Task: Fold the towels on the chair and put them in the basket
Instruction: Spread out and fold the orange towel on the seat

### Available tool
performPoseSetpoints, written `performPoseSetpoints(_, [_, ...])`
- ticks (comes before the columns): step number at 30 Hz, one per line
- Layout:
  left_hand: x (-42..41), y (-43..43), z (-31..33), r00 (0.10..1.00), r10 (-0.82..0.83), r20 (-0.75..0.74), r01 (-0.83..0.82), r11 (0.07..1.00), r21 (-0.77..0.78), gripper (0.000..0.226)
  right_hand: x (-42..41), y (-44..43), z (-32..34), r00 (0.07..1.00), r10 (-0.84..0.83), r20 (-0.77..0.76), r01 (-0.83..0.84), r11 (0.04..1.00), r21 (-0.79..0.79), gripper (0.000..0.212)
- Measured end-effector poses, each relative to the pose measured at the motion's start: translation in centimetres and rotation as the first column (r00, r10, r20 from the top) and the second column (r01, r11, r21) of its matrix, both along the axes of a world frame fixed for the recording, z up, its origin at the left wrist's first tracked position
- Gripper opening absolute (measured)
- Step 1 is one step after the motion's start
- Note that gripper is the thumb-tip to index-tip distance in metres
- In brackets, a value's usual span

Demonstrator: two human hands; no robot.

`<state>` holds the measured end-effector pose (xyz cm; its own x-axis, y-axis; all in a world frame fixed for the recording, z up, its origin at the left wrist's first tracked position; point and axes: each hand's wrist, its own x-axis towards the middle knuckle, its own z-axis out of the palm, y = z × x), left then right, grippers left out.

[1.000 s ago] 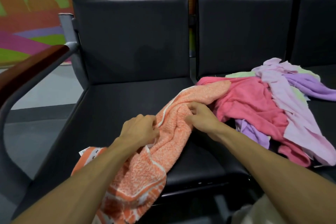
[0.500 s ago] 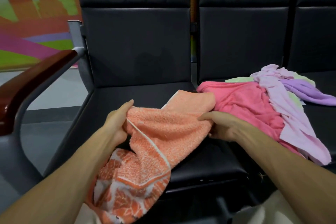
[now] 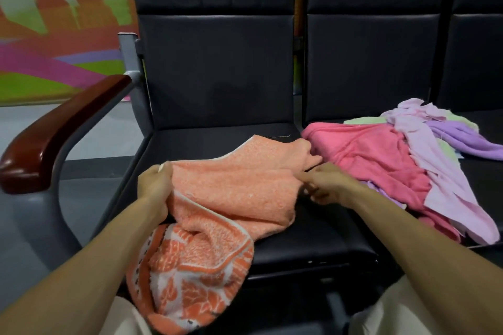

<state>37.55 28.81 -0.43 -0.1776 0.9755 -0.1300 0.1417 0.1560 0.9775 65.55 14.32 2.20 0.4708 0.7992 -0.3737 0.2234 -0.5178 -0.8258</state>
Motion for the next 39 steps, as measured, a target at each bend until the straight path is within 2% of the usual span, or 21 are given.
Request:
performPoseSetpoints(1, [-0.5,0.1,-0.2,0.997,0.032,-0.073,-0.029,0.999,0.032,0.024,0.2,0.2,-0.4,0.979,0.051,0.195,-0.037,0.997,-0.074,0.031])
performPoseSetpoints(3, [-1.4,0.2,-0.5,0.967,0.078,-0.244,-0.057,0.994,0.092,0.028,0.5,0.7,-1.3,0.838,0.157,0.523,-0.052,0.977,-0.208,0.039])
performPoseSetpoints(5, [-2.1,0.2,-0.5,0.92,0.108,-0.376,-0.057,0.988,0.142,0.033,-0.1,1.4,-1.9,0.762,0.193,0.618,-0.039,0.967,-0.253,0.045])
performPoseSetpoints(9, [-3.0,0.4,-0.6,0.903,0.055,-0.427,0.004,0.991,0.135,0.031,-3.1,3.3,-2.4,0.807,0.215,0.551,-0.106,0.969,-0.223,0.052])
performPoseSetpoints(13, [-3.6,0.1,-0.6,0.928,-0.091,-0.361,0.125,0.99,0.07,0.021,-6.1,5.4,-2.5,0.863,0.285,0.417,-0.237,0.958,-0.165,0.029])
performPoseSetpoints(16, [-3.9,0.2,-0.6,0.943,-0.128,-0.309,0.143,0.989,0.026,0.015,-7.2,5.9,-2.4,0.878,0.335,0.341,-0.295,0.941,-0.166,0.025])
performPoseSetpoints(18, [-3.8,0.4,-0.4,0.97,-0.117,-0.214,0.119,0.993,-0.005,0.021,-7.2,5.8,-1.9,0.952,0.245,0.184,-0.233,0.969,-0.086,0.028])
performPoseSetpoints(20, [-3.4,0.4,0.1,0.997,-0.042,-0.057,0.039,0.998,-0.05,0.026,-6.6,5.9,-1.1,0.99,0.03,-0.138,-0.019,0.996,0.087,0.023])
performPoseSetpoints(21, [-3.2,0.4,0.4,0.999,0.007,0.04,-0.004,0.997,-0.078,0.027,-5.8,6.0,-0.6,0.94,-0.081,-0.332,0.144,0.975,0.17,0.02])
performPoseSetpoints(22, [-2.9,0.3,0.6,0.989,0.055,0.139,-0.041,0.994,-0.101,0.027,-4.9,6.0,-0.2,0.848,-0.153,-0.507,0.302,0.927,0.225,0.023])
performPoseSetpoints(24, [-2.3,0.1,1.0,0.95,0.127,0.284,-0.093,0.987,-0.129,0.026,-2.8,5.7,0.6,0.615,-0.178,-0.768,0.558,0.786,0.265,0.034])
performPoseSetpoints(26, [-1.7,-0.2,1.5,0.923,0.127,0.363,-0.075,0.985,-0.155,0.025,-1.4,4.6,1.3,0.462,-0.149,-0.874,0.706,0.658,0.262,0.027])
performPoseSetpoints(27, [-1.3,-0.5,1.7,0.914,0.115,0.39,-0.053,0.985,-0.167,0.024,-1.0,3.9,1.5,0.45,-0.129,-0.884,0.718,0.641,0.272,0.022])
performPoseSetpoints(28, [-1.0,-0.7,1.9,0.908,0.102,0.406,-0.03,0.983,-0.181,0.023,-0.7,3.3,1.5,0.464,-0.101,-0.88,0.691,0.663,0.288,0.021])
performPoseSetpoints(31, [-0.8,-1.0,1.9,0.904,0.071,0.421,0.026,0.975,-0.219,0.017,-0.9,2.0,1.3,0.64,0.02,-0.768,0.431,0.818,0.38,0.015])
performPoseSetpoints(32, [-0.9,-0.9,1.8,0.899,0.059,0.433,0.047,0.972,-0.231,0.015,-0.9,1.9,1.1,0.733,0.021,-0.68,0.343,0.852,0.395,0.009])
performPoseSetpoints(34, [-1.1,-0.8,1.6,0.9,0.028,0.436,0.082,0.969,-0.233,0.021,-0.6,1.6,0.4,0.906,0.035,-0.422,0.138,0.918,0.372,0.023])
performPoseSetpoints(35, [-1.3,-0.7,1.5,0.909,0.001,0.417,0.103,0.969,-0.226,0.023,-0.6,1.3,-0.1,0.963,0.061,-0.263,0.026,0.949,0.314,0.027])
performPoseSetpoints(37, [-1.5,-1.0,1.4,0.941,-0.091,0.325,0.164,0.965,-0.204,0.02,-0.4,0.8,-1.1,0.985,0.164,0.051,-0.169,0.978,0.12,0.037])
performPoseSetpoints(39, [-1.8,-1.4,1.1,0.962,-0.216,0.166,0.246,0.95,-0.194,0.018,-0.5,0.6,-2.4,0.931,0.263,0.253,-0.262,0.964,-0.039,0.042])
